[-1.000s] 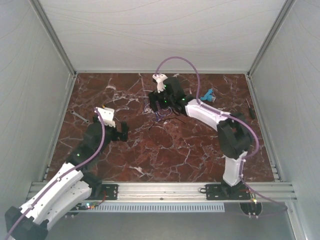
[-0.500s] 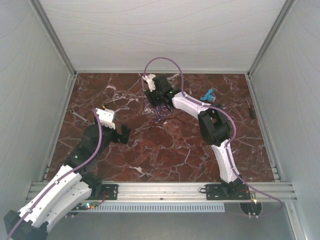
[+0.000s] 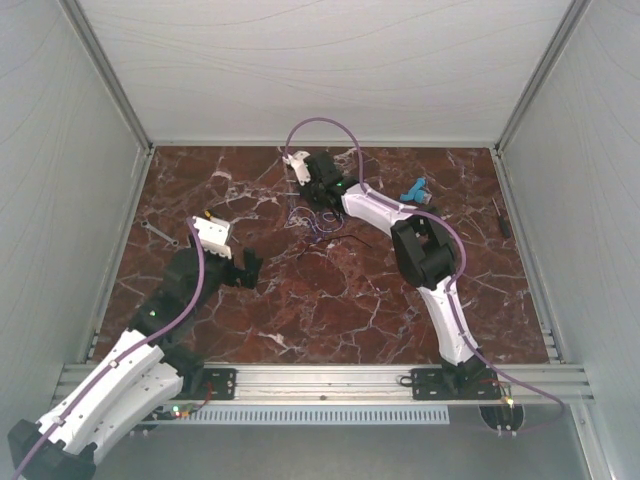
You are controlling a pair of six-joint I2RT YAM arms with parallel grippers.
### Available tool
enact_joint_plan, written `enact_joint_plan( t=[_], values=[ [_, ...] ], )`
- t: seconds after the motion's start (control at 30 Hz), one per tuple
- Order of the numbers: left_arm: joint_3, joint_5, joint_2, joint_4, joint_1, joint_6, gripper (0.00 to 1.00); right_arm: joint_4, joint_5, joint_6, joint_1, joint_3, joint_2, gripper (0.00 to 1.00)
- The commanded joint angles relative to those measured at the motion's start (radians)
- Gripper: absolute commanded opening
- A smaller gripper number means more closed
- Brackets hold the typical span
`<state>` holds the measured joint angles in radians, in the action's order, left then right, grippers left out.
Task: Zip-tie the wires
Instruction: Pick up the cable at the center of the board.
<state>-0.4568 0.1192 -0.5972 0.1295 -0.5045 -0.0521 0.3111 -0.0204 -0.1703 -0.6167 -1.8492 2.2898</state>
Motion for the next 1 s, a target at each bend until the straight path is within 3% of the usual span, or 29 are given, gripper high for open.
enact_joint_plan(
  t=[0.0, 0.2, 0.5, 0.8, 0.97],
  values=[
    [-0.018, -0.005, 0.001, -0.041, 0.0, 0.015, 1.0, 0.009, 0.023, -0.026, 0.006, -0.083, -0.002, 0.0],
    [-0.015, -0.011, 0.004, -0.041, 0.001, 0.012, 1.0, 0.028, 0.037, -0.046, 0.004, -0.174, -0.076, 0.0],
    [-0.014, -0.003, -0.007, -0.041, 0.0, 0.013, 1.0, -0.107, -0.038, -0.024, 0.013, -0.178, -0.261, 0.0],
    [-0.013, -0.007, -0.01, -0.042, 0.0, 0.015, 1.0, -0.29, -0.072, 0.083, 0.027, -0.131, -0.45, 0.0],
    [-0.013, -0.007, -0.007, -0.041, 0.0, 0.015, 1.0, -0.339, -0.084, 0.144, 0.042, -0.002, -0.601, 0.0]
  ],
)
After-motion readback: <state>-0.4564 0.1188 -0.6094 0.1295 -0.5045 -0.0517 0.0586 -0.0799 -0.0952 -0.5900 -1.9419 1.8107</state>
